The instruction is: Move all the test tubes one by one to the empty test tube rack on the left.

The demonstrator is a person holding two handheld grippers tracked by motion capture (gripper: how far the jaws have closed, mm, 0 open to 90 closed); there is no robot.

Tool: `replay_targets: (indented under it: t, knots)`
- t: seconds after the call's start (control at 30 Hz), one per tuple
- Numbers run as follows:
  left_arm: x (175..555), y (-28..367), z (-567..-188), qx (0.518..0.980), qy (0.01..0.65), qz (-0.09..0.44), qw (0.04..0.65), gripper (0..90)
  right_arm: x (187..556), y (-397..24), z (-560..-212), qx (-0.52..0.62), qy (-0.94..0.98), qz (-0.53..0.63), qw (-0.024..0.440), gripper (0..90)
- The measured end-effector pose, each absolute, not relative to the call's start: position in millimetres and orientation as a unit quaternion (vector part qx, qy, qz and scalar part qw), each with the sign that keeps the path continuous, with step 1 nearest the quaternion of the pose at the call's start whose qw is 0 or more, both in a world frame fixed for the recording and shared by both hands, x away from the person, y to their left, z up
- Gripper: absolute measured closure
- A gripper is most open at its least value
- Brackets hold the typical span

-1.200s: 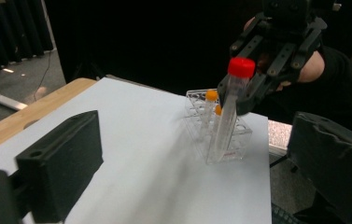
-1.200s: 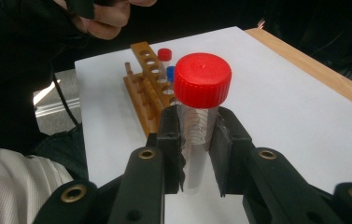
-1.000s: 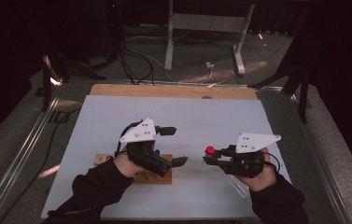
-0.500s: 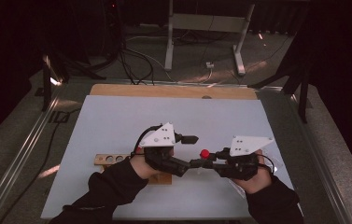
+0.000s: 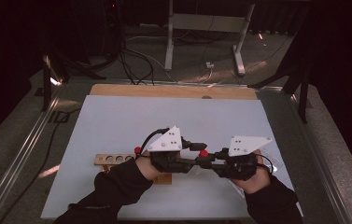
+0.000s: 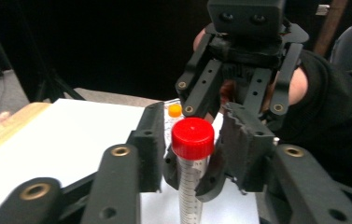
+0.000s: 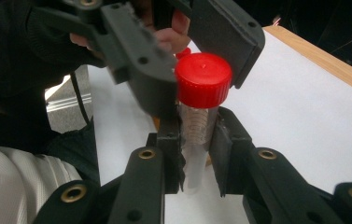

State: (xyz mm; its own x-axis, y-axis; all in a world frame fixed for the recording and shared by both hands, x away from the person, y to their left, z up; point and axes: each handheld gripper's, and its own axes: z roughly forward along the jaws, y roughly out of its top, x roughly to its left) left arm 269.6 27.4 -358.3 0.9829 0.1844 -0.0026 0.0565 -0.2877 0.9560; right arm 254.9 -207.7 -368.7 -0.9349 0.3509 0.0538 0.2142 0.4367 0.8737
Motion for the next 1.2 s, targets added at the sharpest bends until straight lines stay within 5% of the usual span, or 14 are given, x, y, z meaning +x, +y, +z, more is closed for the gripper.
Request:
replay_targets:
  t: [0.47,0.7,0.87,1.03,1.2]
  knots:
    - [271,29,-353,0.800,0.072,0.067,0.592,71.8,255,-207,-366,0.174,0.838,0.512,0.074,72.6]
    - [275,39,-345,0.796,0.082,0.075,0.596,71.8,256,-215,-362,0.197,0.815,0.539,0.085,45.1]
    - [279,51,-337,0.791,0.093,0.088,0.598,71.9,254,-222,-358,0.201,0.804,0.550,0.103,36.8]
    - [282,66,-329,0.788,0.106,0.101,0.598,71.9,252,-226,-357,0.230,0.788,0.557,0.123,14.3]
    - [285,84,-323,0.782,0.121,0.121,0.600,71.9,251,-233,-358,0.236,0.783,0.563,0.120,0.8]
